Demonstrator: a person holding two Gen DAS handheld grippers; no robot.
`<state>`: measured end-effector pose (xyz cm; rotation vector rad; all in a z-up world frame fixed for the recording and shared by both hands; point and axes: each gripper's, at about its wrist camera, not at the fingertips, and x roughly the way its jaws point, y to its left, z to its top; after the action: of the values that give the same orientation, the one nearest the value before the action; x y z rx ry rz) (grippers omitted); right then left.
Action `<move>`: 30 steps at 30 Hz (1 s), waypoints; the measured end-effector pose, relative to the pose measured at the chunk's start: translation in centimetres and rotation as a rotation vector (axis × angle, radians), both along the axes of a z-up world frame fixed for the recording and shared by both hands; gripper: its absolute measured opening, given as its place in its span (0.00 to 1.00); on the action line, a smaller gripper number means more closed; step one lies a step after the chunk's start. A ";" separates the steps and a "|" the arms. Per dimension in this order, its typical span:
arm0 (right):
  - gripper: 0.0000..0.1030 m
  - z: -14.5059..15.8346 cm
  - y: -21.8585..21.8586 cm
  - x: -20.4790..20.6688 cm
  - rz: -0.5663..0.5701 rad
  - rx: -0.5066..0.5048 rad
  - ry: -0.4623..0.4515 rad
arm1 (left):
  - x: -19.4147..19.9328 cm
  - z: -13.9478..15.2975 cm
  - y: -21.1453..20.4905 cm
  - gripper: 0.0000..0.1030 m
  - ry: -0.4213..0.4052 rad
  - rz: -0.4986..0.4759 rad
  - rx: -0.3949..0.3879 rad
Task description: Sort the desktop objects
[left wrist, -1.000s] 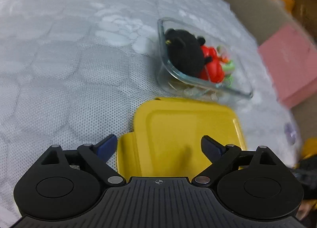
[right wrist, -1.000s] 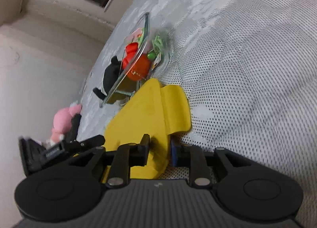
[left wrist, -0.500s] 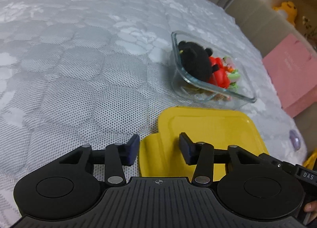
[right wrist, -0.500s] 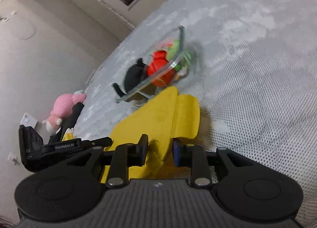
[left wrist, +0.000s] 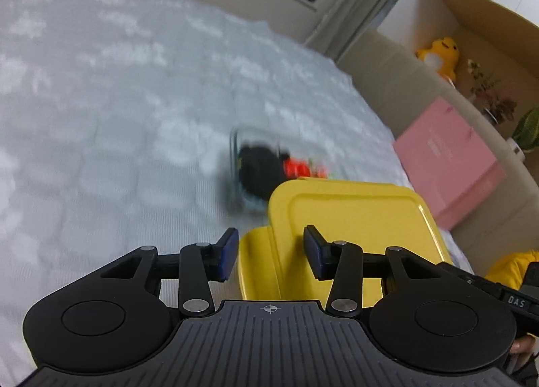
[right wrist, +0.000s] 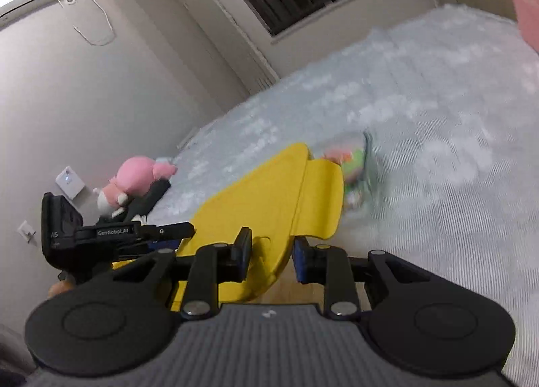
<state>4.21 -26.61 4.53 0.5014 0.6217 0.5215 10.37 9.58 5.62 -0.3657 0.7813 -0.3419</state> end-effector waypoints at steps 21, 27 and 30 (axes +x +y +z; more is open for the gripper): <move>0.16 -5.0 -0.2 15.3 -0.088 0.142 0.080 | 3.7 -8.3 3.5 0.53 0.174 0.254 -0.241; 0.17 -5.5 0.1 15.2 -0.100 0.138 0.092 | 5.2 -10.4 1.3 0.57 0.240 0.188 -0.297; 0.16 -5.3 0.1 14.9 -0.106 0.118 0.078 | 6.9 -8.5 1.0 0.56 0.175 0.187 -0.220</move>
<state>19.11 -26.51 -0.80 0.6650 0.6377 0.4413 17.26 10.54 -2.91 -0.6776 0.8756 -0.2220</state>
